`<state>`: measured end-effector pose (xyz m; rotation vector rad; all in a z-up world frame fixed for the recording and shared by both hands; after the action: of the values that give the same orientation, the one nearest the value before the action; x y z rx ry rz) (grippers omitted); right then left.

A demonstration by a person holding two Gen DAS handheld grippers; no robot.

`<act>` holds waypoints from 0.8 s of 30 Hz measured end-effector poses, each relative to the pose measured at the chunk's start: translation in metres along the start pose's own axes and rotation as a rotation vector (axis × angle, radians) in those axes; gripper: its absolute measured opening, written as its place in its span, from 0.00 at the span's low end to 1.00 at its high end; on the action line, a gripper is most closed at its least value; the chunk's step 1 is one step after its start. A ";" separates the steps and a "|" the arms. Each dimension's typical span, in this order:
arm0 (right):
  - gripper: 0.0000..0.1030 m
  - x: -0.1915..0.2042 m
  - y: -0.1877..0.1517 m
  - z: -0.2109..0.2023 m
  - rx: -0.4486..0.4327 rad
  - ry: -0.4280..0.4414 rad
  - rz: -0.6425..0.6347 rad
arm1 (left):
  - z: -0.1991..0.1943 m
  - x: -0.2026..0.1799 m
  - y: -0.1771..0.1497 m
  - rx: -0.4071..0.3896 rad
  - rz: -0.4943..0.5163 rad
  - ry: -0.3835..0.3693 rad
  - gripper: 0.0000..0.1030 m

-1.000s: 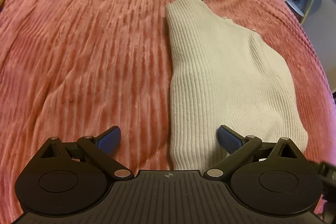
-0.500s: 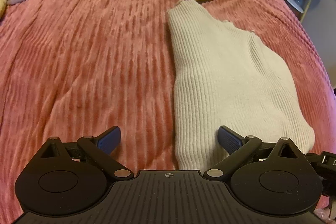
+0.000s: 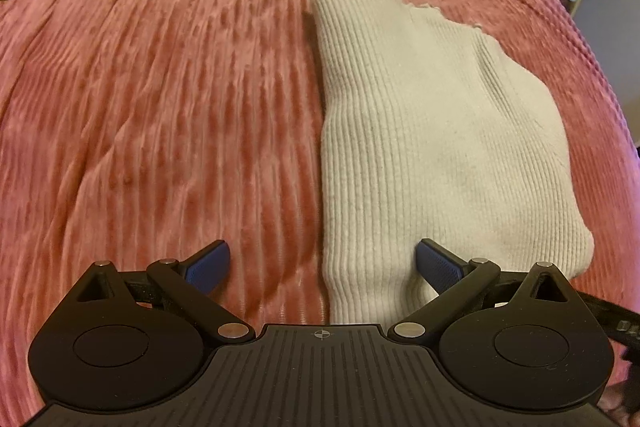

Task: Fold small clothes

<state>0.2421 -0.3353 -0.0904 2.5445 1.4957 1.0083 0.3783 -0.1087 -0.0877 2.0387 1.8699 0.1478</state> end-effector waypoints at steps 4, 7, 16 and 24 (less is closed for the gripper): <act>0.37 -0.004 0.007 -0.023 -0.047 -0.035 0.000 | 0.001 0.002 0.000 -0.001 -0.006 -0.002 0.99; 0.37 -0.005 0.020 -0.030 -0.097 -0.024 0.000 | 0.001 -0.001 -0.001 -0.004 0.000 0.005 0.99; 0.22 0.002 0.031 -0.002 -0.065 0.031 -0.014 | 0.000 -0.007 0.001 -0.005 0.032 0.018 0.99; 0.15 -0.002 0.029 0.000 -0.053 0.029 -0.019 | 0.001 -0.006 0.002 -0.003 0.040 0.023 0.99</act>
<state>0.2641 -0.3528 -0.0820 2.4855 1.4771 1.0718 0.3794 -0.1153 -0.0867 2.0819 1.8417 0.1850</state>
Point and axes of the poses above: each gripper's, at about its wrist camera, not at the fingertips, and z roughly the way its jaws point, x to its left, y to its top, the point moved 3 cm from there along z, roughly the way its jaws point
